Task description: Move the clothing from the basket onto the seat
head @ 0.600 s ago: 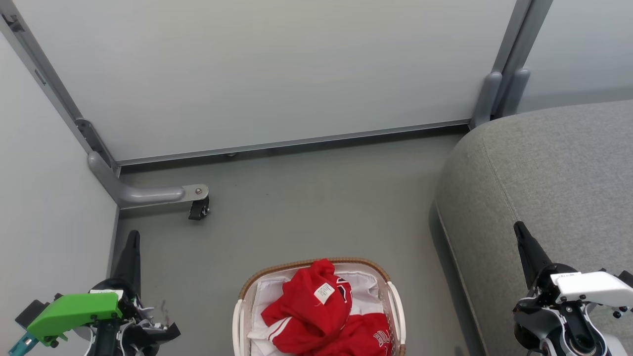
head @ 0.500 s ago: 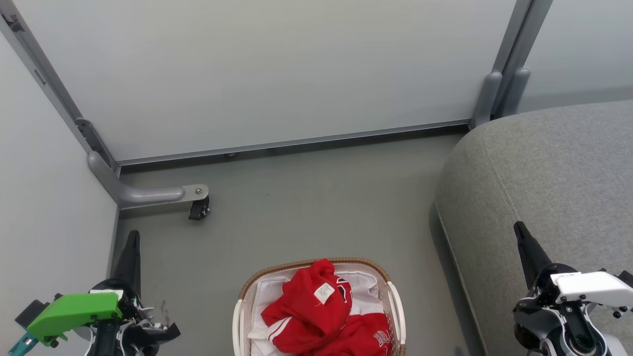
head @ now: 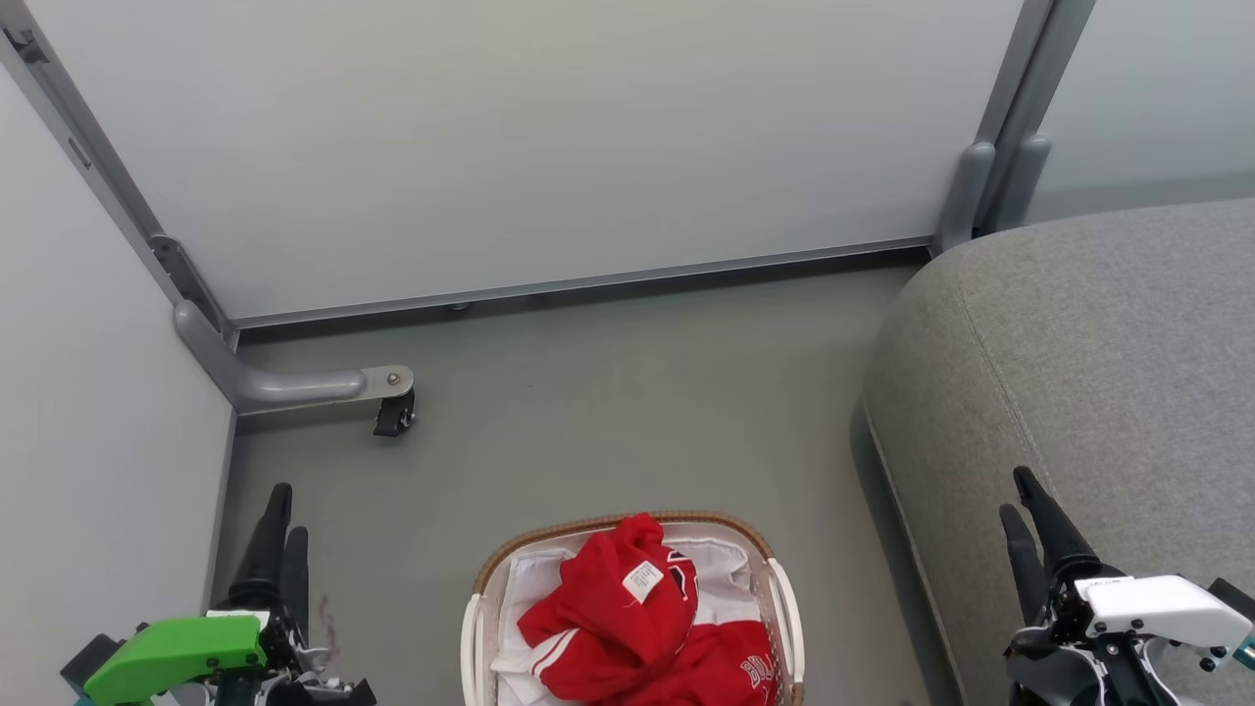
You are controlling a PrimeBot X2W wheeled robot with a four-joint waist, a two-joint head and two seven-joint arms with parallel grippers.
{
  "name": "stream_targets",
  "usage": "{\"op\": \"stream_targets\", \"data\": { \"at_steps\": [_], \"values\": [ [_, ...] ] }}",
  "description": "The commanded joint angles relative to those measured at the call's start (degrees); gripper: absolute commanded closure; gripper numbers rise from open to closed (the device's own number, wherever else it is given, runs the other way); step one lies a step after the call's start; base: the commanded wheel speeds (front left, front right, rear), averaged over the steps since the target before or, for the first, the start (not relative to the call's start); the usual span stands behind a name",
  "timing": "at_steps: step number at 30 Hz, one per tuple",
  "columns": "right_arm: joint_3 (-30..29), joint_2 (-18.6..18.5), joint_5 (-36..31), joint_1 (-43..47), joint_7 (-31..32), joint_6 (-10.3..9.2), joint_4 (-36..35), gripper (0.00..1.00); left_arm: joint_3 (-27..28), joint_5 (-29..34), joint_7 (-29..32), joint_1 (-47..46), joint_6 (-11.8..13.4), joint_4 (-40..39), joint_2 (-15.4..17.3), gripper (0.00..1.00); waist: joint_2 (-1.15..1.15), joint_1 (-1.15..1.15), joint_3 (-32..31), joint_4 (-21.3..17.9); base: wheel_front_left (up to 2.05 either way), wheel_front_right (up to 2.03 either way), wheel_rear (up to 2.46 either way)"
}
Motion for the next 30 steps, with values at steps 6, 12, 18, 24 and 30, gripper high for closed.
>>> {"op": "stream_targets", "data": {
  "at_steps": [6,12,18,24,30],
  "values": [
    [0.0,-0.5,-2.3,-0.5,-2.2,0.00,-0.8,0.00,-2.2,1.5,-2.1,-0.8,-0.2,-1.2,0.2,0.00,0.00,0.00,0.0,0.0,0.00,0.00,0.00],
    [-0.7,-0.5,-6.0,-0.5,-3.8,0.01,-1.5,0.00,-3.5,4.0,-3.7,-0.7,-0.2,-1.6,0.2,0.00,0.00,0.00,0.1,0.1,0.00,0.00,0.00],
    [-1.1,-0.6,-11.8,-0.3,-5.3,0.01,-4.0,0.00,-4.2,8.7,-5.2,-0.8,-0.2,-3.4,0.3,0.00,0.00,0.00,0.2,0.1,0.00,0.00,0.00],
    [-0.6,-0.7,-19.3,-0.1,-6.7,0.01,-6.4,0.00,-4.6,15.6,-6.6,-0.8,-0.3,-5.3,0.3,0.00,0.00,0.00,0.2,0.2,0.00,0.00,0.00],
    [1.0,-0.7,-30.0,0.1,-8.0,0.01,-8.7,0.00,-4.7,23.2,-7.9,-0.8,0.2,-6.2,0.4,0.00,0.00,0.00,0.2,0.3,0.00,0.00,0.00]
  ]
}}
